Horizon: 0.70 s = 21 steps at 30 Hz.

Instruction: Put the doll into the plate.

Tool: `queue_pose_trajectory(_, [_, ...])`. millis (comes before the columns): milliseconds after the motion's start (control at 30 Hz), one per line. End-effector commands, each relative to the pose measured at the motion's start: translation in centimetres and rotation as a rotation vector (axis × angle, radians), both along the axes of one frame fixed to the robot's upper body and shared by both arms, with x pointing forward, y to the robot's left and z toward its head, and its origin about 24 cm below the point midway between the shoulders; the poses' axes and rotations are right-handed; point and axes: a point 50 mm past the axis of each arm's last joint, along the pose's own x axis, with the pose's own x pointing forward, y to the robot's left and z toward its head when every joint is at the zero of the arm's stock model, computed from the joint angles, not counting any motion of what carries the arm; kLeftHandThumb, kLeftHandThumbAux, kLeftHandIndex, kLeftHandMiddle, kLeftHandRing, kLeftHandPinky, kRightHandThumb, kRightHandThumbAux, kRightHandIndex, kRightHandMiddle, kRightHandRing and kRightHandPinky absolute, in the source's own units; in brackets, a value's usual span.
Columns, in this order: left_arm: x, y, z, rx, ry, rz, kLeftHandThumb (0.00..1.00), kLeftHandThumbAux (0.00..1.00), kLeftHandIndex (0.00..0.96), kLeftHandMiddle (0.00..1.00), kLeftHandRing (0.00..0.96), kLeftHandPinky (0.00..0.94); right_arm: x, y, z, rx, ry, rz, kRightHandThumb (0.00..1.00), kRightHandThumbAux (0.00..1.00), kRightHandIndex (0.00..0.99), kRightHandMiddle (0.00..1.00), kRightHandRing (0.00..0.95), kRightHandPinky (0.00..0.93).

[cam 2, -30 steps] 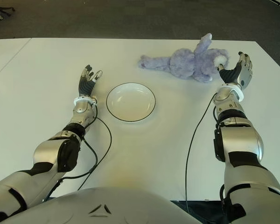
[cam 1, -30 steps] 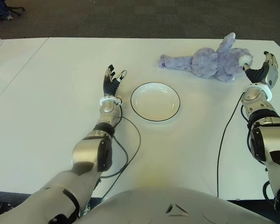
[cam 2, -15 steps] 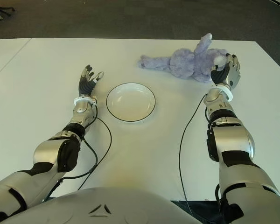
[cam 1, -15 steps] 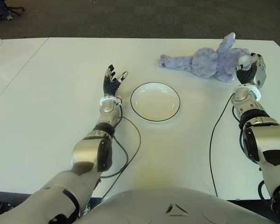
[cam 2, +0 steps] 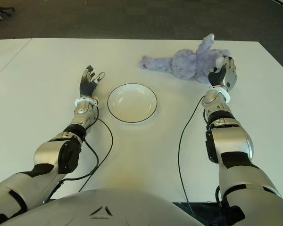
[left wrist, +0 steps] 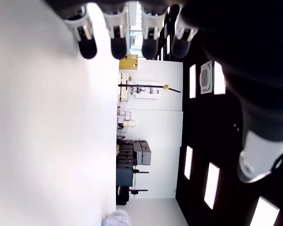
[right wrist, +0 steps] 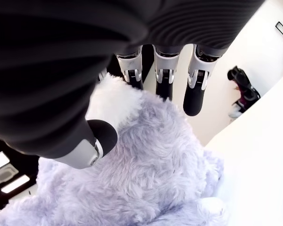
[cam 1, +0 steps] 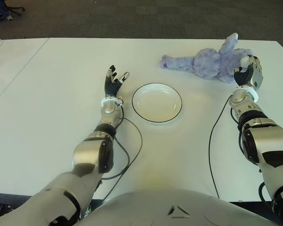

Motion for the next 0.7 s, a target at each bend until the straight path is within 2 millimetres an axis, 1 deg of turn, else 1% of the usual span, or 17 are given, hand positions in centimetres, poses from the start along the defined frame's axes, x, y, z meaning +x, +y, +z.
queue_pose_trajectory(33, [-6.5, -1.5, -8.0, -0.049, 0.428, -0.022, 0.0, 0.648, 0.0, 0.056, 0.053, 0.022, 0.4, 1.1, -0.6, -0.002, 0.043, 0.035, 0.765, 0.646, 0.112, 0.047, 0.094, 0.169])
queue_pose_trajectory(233, [-6.4, -1.4, -8.0, -0.044, 0.433, -0.023, 0.0, 0.626, 0.0, 0.054, 0.055, 0.025, 0.5, 1.9, -1.0, 0.01, 0.055, 0.051, 0.757, 0.649, 0.111, 0.049, 0.083, 0.15])
queue_pose_trajectory(567, [-6.6, -1.4, -8.1, -0.038, 0.432, -0.032, 0.0, 0.63, 0.0, 0.06, 0.057, 0.015, 0.5, 2.6, -1.6, 0.033, 0.069, 0.066, 0.778, 0.651, 0.103, 0.046, 0.093, 0.17])
queue_pose_trajectory(633, [-6.5, -1.4, -8.0, -0.035, 0.428, -0.031, 0.0, 0.613, 0.0, 0.053, 0.054, 0.011, 0.5, 2.7, -1.7, 0.035, 0.071, 0.069, 0.787, 0.648, 0.109, 0.047, 0.098, 0.177])
queue_pose_trajectory(700, [-6.5, -1.4, -8.0, -0.034, 0.426, -0.031, 0.0, 0.619, 0.0, 0.05, 0.052, 0.021, 0.5, 2.7, -1.7, 0.034, 0.074, 0.072, 0.777, 0.646, 0.109, 0.047, 0.094, 0.171])
